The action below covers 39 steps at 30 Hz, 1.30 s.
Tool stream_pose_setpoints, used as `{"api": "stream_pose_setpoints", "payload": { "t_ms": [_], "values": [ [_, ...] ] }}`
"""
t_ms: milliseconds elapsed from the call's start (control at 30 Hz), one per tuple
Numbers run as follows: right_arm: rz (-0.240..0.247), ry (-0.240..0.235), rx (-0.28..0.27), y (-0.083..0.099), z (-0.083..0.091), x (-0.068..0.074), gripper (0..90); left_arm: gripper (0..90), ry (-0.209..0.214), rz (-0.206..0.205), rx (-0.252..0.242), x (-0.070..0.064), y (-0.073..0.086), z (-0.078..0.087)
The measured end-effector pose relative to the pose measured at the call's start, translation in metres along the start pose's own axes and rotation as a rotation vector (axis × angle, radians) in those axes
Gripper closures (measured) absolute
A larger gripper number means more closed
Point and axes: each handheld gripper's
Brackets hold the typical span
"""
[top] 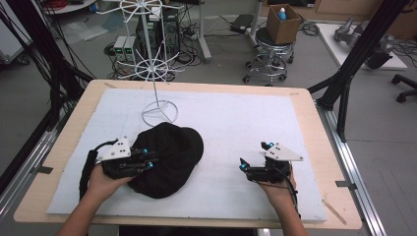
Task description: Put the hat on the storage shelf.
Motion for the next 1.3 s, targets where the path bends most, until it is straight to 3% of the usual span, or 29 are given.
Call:
{"api": "stream_pose_setpoints", "payload": {
  "t_ms": [167, 533, 900, 1100, 1300],
  "values": [
    [-0.005, -0.001, -0.001, 0.000, 0.000, 0.000, 5.7, 70.1, 0.018, -0.002, -0.054, 0.005, -0.010, 0.011],
    [-0.002, -0.005, 0.003, 0.000, -0.001, 0.000, 5.7, 70.3, 0.041, 0.004, -0.112, 0.015, -0.026, 0.020],
    [-0.004, -0.004, 0.003, 0.000, -0.001, 0.000, 5.7, 70.3, 0.104, -0.003, -0.161, 0.020, -0.053, 0.030],
    [-0.008, -0.006, 0.006, 0.001, -0.002, 0.000, 5.7, 70.3, 0.154, -0.001, -0.220, 0.024, -0.070, 0.039],
    [-0.009, -0.006, 0.007, 0.001, -0.002, 0.000, 5.6, 70.3, 0.171, -0.018, -0.258, 0.026, -0.088, 0.047]
  ]
}}
Point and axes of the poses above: each handheld gripper's, and its own axes: z roughly backward along the jaws, y roughly out of its underside, x roughly to its left, and after that the axes turned 4 degrees about x, right-handed
